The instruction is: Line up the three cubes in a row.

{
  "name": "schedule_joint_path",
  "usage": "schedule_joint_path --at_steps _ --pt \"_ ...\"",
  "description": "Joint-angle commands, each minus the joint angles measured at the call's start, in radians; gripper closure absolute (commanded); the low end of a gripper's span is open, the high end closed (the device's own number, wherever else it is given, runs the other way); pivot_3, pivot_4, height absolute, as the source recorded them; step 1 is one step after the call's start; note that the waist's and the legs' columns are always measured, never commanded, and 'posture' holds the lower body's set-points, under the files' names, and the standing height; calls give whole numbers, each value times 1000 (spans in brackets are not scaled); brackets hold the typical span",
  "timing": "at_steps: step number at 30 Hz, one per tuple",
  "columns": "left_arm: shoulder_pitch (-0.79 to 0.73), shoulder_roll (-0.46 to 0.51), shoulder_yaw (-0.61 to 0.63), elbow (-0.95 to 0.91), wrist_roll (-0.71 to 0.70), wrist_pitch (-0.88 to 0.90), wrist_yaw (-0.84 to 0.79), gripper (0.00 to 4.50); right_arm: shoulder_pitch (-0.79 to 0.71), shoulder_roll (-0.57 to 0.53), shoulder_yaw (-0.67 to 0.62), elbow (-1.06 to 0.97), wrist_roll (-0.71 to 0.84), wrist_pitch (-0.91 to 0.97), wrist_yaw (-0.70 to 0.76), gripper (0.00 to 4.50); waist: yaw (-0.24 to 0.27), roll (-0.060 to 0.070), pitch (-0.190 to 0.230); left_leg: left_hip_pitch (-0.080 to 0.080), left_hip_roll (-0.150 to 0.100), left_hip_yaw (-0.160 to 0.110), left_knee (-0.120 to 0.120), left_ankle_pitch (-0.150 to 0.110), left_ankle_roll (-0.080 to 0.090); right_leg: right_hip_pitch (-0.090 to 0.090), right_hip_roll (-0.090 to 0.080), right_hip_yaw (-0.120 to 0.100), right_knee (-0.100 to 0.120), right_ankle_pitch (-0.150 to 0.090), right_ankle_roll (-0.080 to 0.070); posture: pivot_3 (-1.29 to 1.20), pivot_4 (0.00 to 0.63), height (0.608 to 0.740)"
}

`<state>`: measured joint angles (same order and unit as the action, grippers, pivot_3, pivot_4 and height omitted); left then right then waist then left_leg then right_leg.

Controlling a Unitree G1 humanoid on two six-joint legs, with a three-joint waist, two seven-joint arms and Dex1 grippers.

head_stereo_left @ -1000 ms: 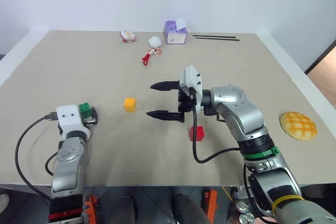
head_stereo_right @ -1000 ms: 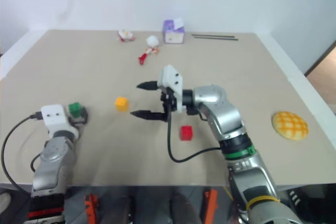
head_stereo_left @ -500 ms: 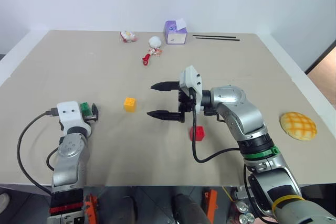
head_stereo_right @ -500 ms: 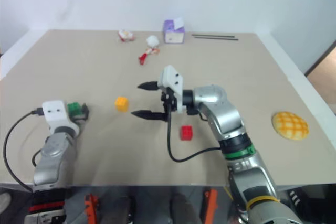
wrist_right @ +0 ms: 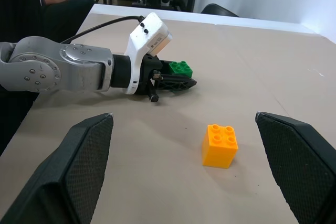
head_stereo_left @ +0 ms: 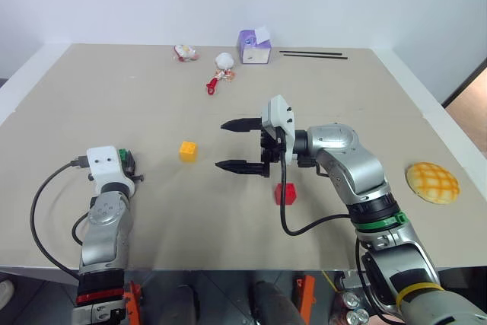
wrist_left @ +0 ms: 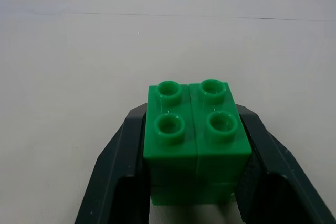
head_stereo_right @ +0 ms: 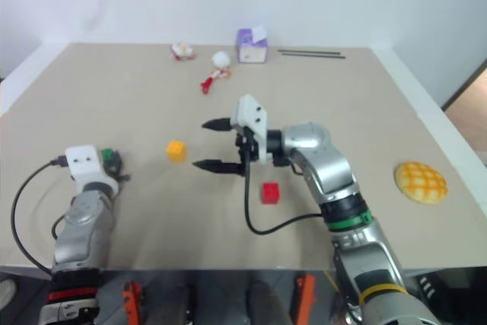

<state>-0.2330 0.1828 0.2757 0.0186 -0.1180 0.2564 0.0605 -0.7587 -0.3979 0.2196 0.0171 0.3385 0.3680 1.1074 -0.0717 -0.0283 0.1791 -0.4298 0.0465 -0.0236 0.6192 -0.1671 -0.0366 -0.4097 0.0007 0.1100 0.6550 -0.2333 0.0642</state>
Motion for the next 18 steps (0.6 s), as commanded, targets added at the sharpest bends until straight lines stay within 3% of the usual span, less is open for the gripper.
schedule_joint_path --at_steps 1,5,11,18 --pt "-15 13 -5 -16 -46 -39 -78 3129 -24 -13 -36 -36 26 -6 10 0 0 0 0 0 0 0 0 0 0 0 0 0 0 0 0 0 150 740" --pt "-18 65 -40 -53 -138 -49 -291 3129 -8 -51 -71 -87 80 35 31 0 0 0 0 0 0 0 0 0 0 0 0 0 0 0 -1 0 150 740" --pt "-61 263 -127 -169 -372 30 -787 3129 86 -219 -187 -261 241 209 68 0 7 0 1 -8 0 -2 0 0 -1 -7 0 -2 0 -1 -1 0 150 740" --pt "-216 323 -332 -131 -387 82 -1079 3129 201 -350 -315 -368 361 352 12 0 12 0 1 -8 0 0 0 0 -1 -8 -1 -1 0 -3 -2 0 150 740"
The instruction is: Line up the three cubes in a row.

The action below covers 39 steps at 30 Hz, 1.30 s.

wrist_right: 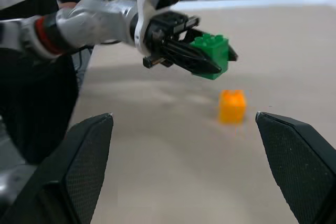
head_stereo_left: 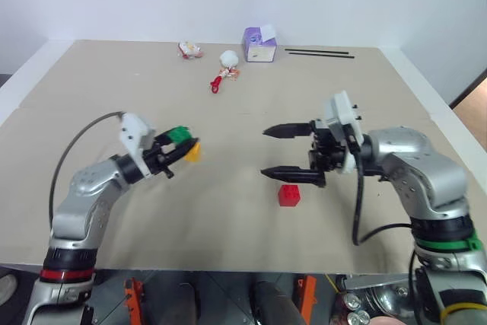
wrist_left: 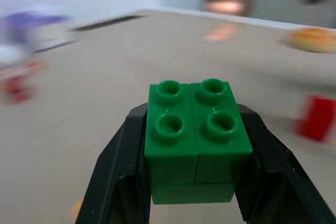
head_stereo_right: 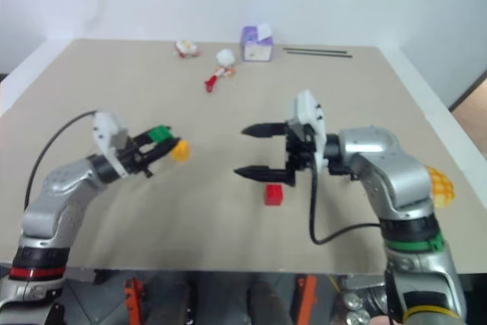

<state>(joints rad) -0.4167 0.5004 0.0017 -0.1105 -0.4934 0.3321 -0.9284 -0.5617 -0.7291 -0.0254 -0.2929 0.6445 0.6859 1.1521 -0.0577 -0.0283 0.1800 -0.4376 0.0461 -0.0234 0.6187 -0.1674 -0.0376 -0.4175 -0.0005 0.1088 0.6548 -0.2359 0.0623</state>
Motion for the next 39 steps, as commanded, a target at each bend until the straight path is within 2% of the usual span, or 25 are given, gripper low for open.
schedule_joint_path --at_steps 1,5,8,16,29,39 --pt "-46 -2 -86 13 -2 2 -117 3129 11 -21 -89 -69 74 49 -50 0 -2 0 0 0 0 0 0 0 0 0 0 0 0 0 0 0 150 740" --pt "-89 -34 -192 114 67 -62 -209 3129 66 -45 -121 -131 87 73 -104 0 -1 0 0 0 1 0 0 0 0 0 2 1 0 0 -1 0 150 740" --pt "-106 -55 -227 182 99 -94 -245 3129 106 -59 -137 -168 97 85 -135 0 0 0 0 0 1 0 0 0 0 -1 2 1 0 0 -1 0 150 740" --pt "-120 -109 -254 291 152 -179 -297 3129 160 -95 -156 -216 113 89 -183 0 7 0 0 0 0 0 1 0 0 -1 1 2 0 0 -1 0 150 740" --pt "-198 -206 -313 475 255 -296 -350 3129 203 -136 -164 -216 130 87 -181 0 11 0 0 -1 0 1 2 0 1 0 1 2 0 0 -1 0 150 740" --pt "-217 -226 -308 532 277 -324 -365 3129 221 -144 -171 -230 143 87 -199 0 11 0 0 -1 0 0 2 0 1 0 2 2 0 2 2 0 150 740"
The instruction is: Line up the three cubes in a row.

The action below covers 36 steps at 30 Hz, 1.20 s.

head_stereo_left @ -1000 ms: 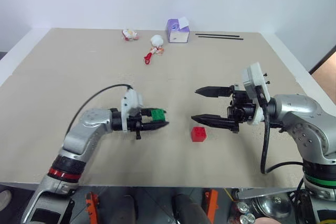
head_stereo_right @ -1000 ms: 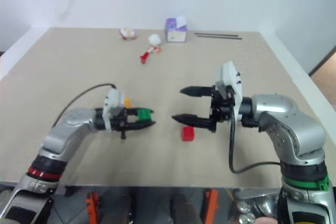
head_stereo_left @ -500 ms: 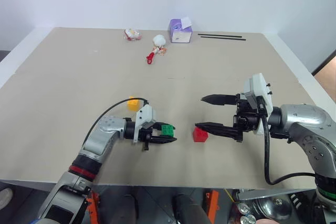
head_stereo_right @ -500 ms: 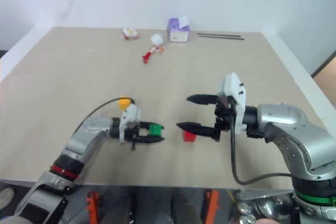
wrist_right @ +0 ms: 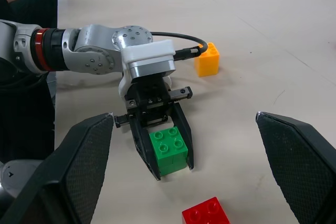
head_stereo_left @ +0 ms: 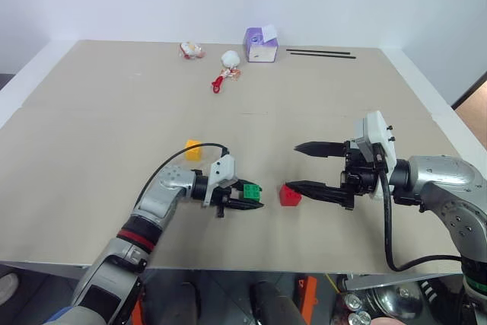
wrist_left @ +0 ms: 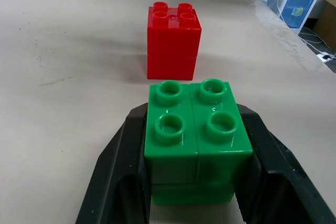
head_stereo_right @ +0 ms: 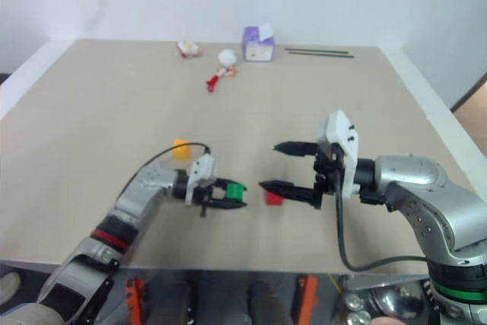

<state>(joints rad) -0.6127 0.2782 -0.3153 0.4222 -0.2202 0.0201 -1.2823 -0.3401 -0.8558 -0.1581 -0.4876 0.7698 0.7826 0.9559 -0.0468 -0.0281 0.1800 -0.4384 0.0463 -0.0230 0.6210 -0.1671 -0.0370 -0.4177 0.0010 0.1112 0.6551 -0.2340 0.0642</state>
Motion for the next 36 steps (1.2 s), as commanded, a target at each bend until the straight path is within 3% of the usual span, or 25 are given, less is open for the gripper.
schedule_joint_path --at_steps 1,5,6,12,13,18,21,23,26,36 --pt "-17 -1 8 -3 4 -12 -15 3129 -1 -18 -37 -35 19 -11 -4 0 0 0 0 0 0 0 0 0 0 0 0 0 0 0 0 0 150 740" --pt "-12 2 11 -7 6 -10 -17 3129 -8 -18 -32 -30 18 -13 -6 0 0 0 0 0 0 0 0 0 0 0 0 0 0 0 0 0 150 740" --pt "-12 2 12 -9 5 -7 -17 2106 -10 -18 -30 -27 18 -14 -6 0 0 0 0 0 0 0 0 0 0 0 0 0 0 0 0 0 150 740" --pt "6 8 82 -108 -71 69 16 167 -28 -19 -31 -16 24 -13 3 0 -1 0 0 0 0 0 0 0 0 0 0 0 0 0 1 0 150 740" --pt "12 13 89 -127 -77 79 19 38 -29 -19 -32 -15 26 -13 4 0 -1 0 0 0 0 0 0 0 0 0 0 0 0 1 1 0 150 740" --pt "68 29 228 -373 -206 265 185 38 -53 -8 -51 -9 49 -15 -7 0 -1 0 0 0 0 0 0 0 0 0 0 0 0 0 1 0 150 740" --pt "90 -25 335 -464 -183 299 457 38 -91 21 -45 4 45 -25 -48 0 0 0 0 0 0 -1 1 0 0 1 0 -1 1 1 1 0 150 740" --pt "113 -66 379 -497 -93 293 668 38 -117 39 -21 17 26 -35 -66 0 0 0 0 1 0 -1 3 0 0 2 0 -1 1 2 2 0 150 740" --pt "163 -129 403 -542 -27 313 870 38 -146 57 17 45 5 -53 -60 0 0 0 0 4 0 -2 4 0 0 6 0 0 1 2 3 0 150 740" --pt "231 -239 348 -506 101 331 1133 38 -265 89 98 162 -58 -101 3 0 2 0 0 6 -1 -1 5 1 0 9 0 0 0 1 0 0 150 740"
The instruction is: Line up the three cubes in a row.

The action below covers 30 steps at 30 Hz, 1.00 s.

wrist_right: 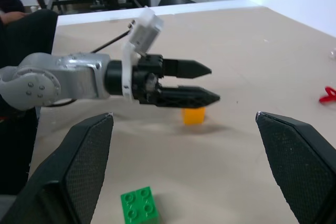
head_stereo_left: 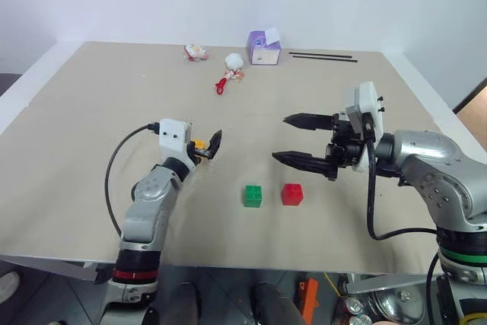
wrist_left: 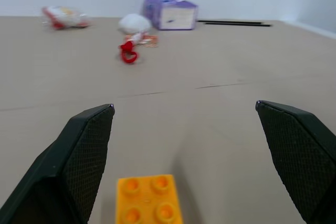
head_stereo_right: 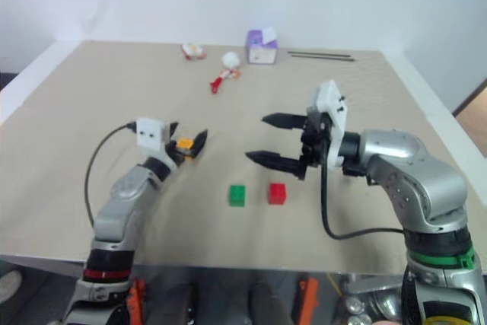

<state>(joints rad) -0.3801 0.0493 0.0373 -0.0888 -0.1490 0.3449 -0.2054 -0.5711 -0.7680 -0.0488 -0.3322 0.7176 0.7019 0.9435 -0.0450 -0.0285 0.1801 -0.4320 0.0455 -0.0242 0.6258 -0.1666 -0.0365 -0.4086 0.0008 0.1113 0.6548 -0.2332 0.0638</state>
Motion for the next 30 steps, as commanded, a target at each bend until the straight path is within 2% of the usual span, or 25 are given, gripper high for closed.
schedule_joint_path --at_steps 1,12,15,19,22,26,30 --pt "-2 -15 -1 16 38 4 77 38 -39 3 -10 11 -9 -22 18 0 0 0 0 0 0 0 0 0 0 0 0 0 0 0 0 0 150 740" --pt "-30 -8 -30 152 65 1 95 38 -47 11 -14 14 -14 -18 21 0 0 0 0 0 0 0 -2 0 0 -1 0 0 0 0 1 0 150 740" --pt "-34 -10 -30 162 69 -6 102 837 -45 14 -18 16 -12 -18 17 0 0 0 0 0 0 0 -2 0 0 -1 0 0 0 0 1 0 150 740" --pt "-35 -11 -38 163 74 -18 103 2282 -42 15 -21 20 -13 -19 17 0 0 0 0 0 0 0 -2 0 0 0 0 0 0 0 0 0 150 740" --pt "-36 -11 -38 167 76 -23 106 3144 -41 17 -20 24 -15 -22 19 0 0 0 0 0 0 0 -2 0 0 0 0 0 0 0 0 0 150 740" --pt "-35 5 -34 146 44 -40 48 3126 -38 19 -22 23 -9 -23 27 0 0 0 0 0 0 0 -2 0 0 -1 0 0 0 0 1 0 150 740" --pt "-44 126 -12 119 -83 -69 -225 3126 -10 -12 -19 -2 6 -21 87 0 -1 0 0 0 0 0 -3 0 0 -1 0 0 0 0 0 0 150 740"
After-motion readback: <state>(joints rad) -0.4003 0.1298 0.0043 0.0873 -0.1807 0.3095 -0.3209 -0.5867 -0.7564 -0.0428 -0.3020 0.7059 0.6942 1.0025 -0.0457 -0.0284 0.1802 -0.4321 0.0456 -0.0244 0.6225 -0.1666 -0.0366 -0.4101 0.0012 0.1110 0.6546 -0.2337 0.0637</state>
